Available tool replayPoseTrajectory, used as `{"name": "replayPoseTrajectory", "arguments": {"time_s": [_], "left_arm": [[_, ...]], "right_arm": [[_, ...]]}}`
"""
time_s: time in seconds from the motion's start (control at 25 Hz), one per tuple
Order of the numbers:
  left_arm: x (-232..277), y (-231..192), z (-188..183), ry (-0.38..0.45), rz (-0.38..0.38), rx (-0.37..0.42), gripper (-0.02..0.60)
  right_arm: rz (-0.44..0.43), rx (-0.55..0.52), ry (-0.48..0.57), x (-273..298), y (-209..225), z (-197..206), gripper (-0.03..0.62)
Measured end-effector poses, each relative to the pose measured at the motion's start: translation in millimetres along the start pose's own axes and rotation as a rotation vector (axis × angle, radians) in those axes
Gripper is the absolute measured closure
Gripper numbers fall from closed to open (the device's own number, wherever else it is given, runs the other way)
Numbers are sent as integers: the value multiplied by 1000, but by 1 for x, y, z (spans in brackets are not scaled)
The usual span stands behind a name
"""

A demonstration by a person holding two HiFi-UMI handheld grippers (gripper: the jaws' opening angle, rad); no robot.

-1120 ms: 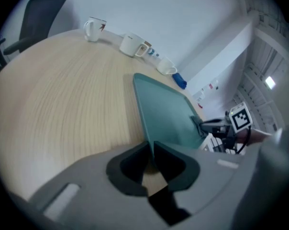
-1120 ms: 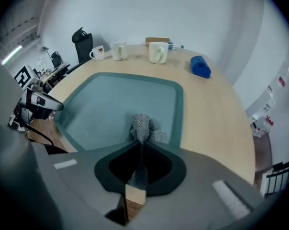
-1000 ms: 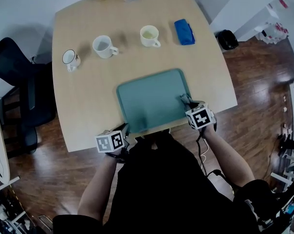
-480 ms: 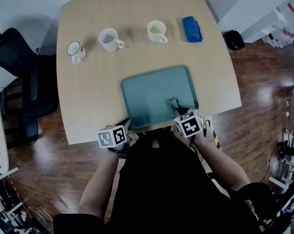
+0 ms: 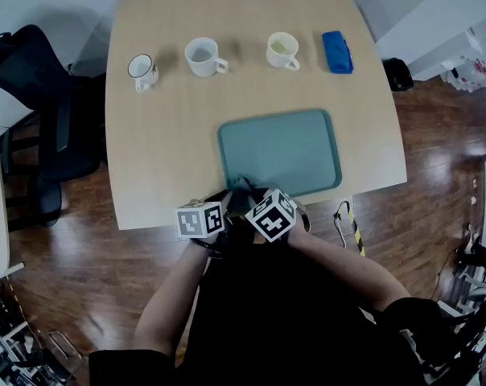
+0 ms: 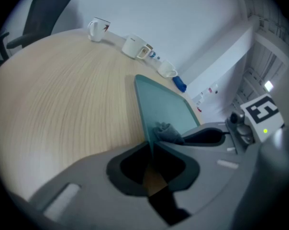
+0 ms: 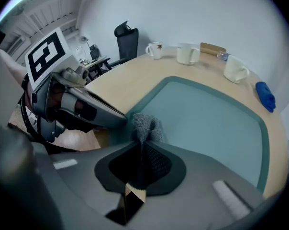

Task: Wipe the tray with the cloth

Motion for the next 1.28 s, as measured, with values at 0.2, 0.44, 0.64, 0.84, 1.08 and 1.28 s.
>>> {"name": "replayPoseTrajectory", "arguments": {"time_s": [0.2, 0.44, 0.64, 0.84, 1.08, 1.28], "left_arm": [[1, 0, -1, 3, 11, -31, 543], [0, 1, 1, 2, 33, -27, 541], [0, 1, -2, 0, 17, 5, 538], [-1, 4, -4, -46, -25, 55, 537], [4, 6, -5, -61, -24, 61, 538], [3, 4, -4, -51, -26, 53, 540]], "right_arm": [[-82, -24, 15, 16, -28, -10, 568], [-106, 14, 5, 18, -10, -6, 568], [-4, -98, 19, 15, 45, -39, 568], [45, -419, 4, 26, 97, -86, 568], [-30, -772, -39, 60, 106, -119, 568], [-68, -960, -27, 71, 83, -119, 568]]}}
Point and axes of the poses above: the fingertips, and each gripper's own axes: x forward along the fingers, y to its right, z out of its underside, the point moved 4 cm from there along -x, backward along the fingers, and after that the axes turned 10 degrees about y, right-handed, at the moved point
